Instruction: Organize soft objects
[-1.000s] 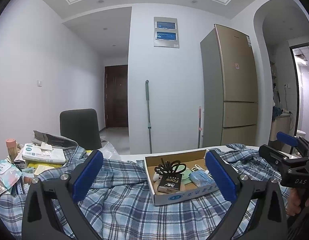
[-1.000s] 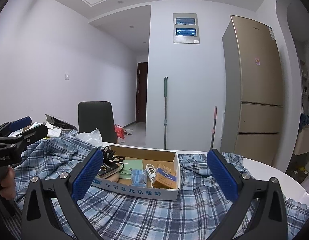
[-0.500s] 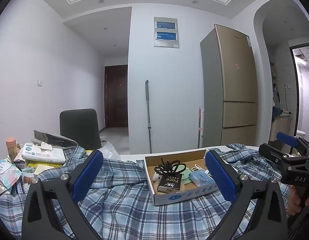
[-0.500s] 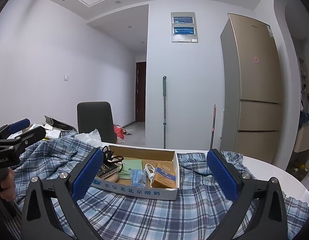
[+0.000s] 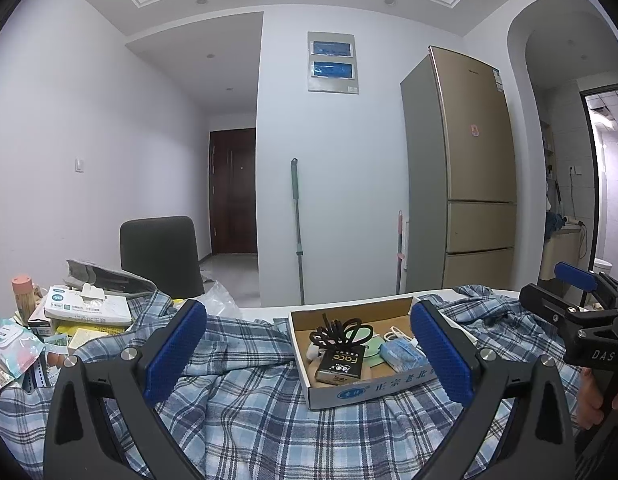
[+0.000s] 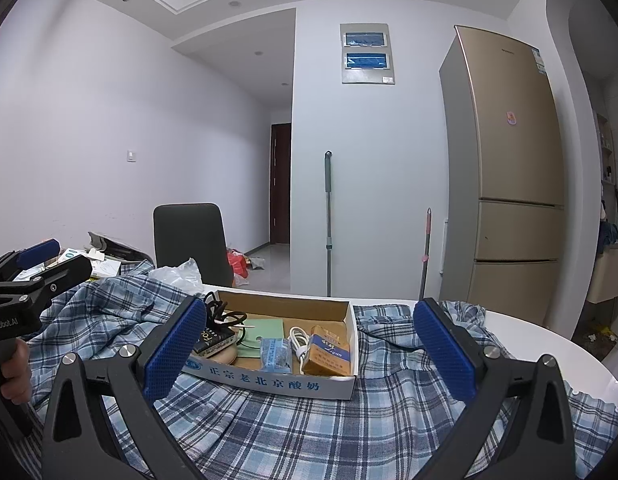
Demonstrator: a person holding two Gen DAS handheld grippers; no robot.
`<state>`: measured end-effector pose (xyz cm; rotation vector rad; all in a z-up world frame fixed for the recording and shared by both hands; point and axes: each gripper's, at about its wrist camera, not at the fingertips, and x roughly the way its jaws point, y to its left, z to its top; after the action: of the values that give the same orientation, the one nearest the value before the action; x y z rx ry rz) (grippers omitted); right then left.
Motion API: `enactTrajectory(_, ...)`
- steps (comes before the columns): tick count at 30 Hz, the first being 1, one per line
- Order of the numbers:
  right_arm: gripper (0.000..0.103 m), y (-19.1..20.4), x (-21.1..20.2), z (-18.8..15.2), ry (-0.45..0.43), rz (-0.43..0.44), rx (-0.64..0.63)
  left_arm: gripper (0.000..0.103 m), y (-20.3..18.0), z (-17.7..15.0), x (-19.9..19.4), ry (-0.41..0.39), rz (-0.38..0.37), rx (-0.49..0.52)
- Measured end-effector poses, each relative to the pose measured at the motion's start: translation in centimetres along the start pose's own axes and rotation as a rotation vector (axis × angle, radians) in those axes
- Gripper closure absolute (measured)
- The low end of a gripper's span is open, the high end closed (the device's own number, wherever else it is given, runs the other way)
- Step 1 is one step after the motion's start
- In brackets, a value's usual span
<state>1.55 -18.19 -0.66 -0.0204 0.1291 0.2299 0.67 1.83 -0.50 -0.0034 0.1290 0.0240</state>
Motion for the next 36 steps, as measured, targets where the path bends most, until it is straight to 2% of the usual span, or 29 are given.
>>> enactTrajectory(36,0.000,-0.09,0.01,-0.03,0.001,0.011,0.008,0.000,-0.01,0.13,-0.21,-0.005,-0.007,0.002)
